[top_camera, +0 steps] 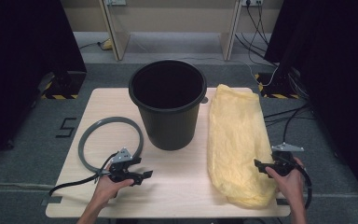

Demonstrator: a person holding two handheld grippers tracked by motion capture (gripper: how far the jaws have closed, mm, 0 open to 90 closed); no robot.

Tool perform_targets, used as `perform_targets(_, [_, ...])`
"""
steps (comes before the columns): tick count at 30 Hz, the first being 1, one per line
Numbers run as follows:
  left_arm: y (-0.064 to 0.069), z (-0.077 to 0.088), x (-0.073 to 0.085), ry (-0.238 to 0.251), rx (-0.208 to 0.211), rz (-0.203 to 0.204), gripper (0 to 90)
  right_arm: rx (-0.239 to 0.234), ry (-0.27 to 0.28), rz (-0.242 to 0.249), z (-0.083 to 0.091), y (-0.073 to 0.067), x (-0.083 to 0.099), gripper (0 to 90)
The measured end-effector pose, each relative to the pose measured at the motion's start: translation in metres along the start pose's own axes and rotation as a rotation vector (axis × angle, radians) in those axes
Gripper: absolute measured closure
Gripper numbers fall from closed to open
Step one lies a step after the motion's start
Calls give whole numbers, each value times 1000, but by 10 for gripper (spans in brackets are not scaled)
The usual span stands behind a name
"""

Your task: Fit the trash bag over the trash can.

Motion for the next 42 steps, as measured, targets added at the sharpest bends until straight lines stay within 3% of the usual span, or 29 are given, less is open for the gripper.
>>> perform_targets(3, [2, 1, -1, -2, 5, -8, 201, 6, -22, -17, -8, 10, -2, 166])
perform_targets(4, [4, -1, -2, -28, -38, -74, 192, 16, -27, -43, -15, 19, -5, 166])
perform_targets(5, [4, -1, -2, -28, -38, -74, 192, 16, -27, -43, -15, 19, -5, 166])
perform_targets(6, [8, -2, -5, -8, -13, -63, 192, 23, -34, -51, -19, 25, -6, 166])
perform_targets(7, [14, -2, -8, 12, 54, -12, 194, 25, -41, -62, -22, 29, -7, 167])
perform_targets(8, [16, -3, -10, 18, 79, 8, 195, 11, -55, -81, -27, 31, -8, 180])
perform_targets(11, [7, 0, -9, -1, 19, -16, 193, -21, -62, -85, -32, 26, -9, 180])
perform_targets(18, [8, 0, -9, 5, 16, -19, 192, -28, -76, -30, -40, 11, -11, 152])
perform_targets(19, [7, 0, -9, 2, 11, -23, 192, -24, -80, -20, -41, 9, -11, 151])
perform_targets(20, [7, 0, -8, 2, 10, -26, 192, 4, -89, 24, -43, 5, -11, 167])
perform_targets(21, [7, 0, -8, 2, 10, -26, 192, 4, -89, 24, -43, 5, -11, 167])
perform_targets(22, [7, 0, -8, -1, 8, -27, 192, -4, -88, 24, -44, 2, -12, 206])
perform_targets(23, [6, 0, -8, -3, 4, -28, 192, -18, -85, 41, -43, -5, -15, 354])
perform_targets(24, [6, 0, -8, -2, 4, -28, 192, -18, -85, 41, -43, -5, -15, 354])
perform_targets(25, [6, 0, -8, -1, 5, -28, 192, -32, -83, 53, -43, -10, -17, 485])
perform_targets(26, [6, 0, -8, -2, 4, -29, 192, -40, -83, 62, -43, -13, -18, 554])
perform_targets(27, [5, 0, -8, -4, 2, -30, 192, -40, -83, 62, -43, -13, -18, 554])
perform_targets(28, [5, 0, -7, -9, 0, -29, 192, -62, -85, 69, -43, -18, -19, 684])
perform_targets(30, [5, 0, -8, -6, 1, -32, 192, -78, -84, 74, -44, -21, -21, 776])
perform_targets(31, [5, 0, -8, -6, 1, -32, 192, -78, -84, 74, -44, -21, -21, 776])
perform_targets(33, [4, 0, -8, -7, -4, -32, 192, -101, -67, 62, -48, -25, -24, 860])
perform_targets(36, [2, 1, -8, -7, -4, -32, 192, -117, -48, 52, -48, -27, -28, 878])
perform_targets(42, [1, 3, -9, -4, -13, -37, 192, -161, 40, 36, -32, -36, -61, 893])
Point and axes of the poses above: each handheld gripper's, and its own axes: z roughly backward along the jaws, x roughly out of its underside, y roughly to its right, the point moved 10 cm from there along -z, roughly forward along the jaws, and after that the axes turned 5 degrees about -z, right-handed, at the moved point
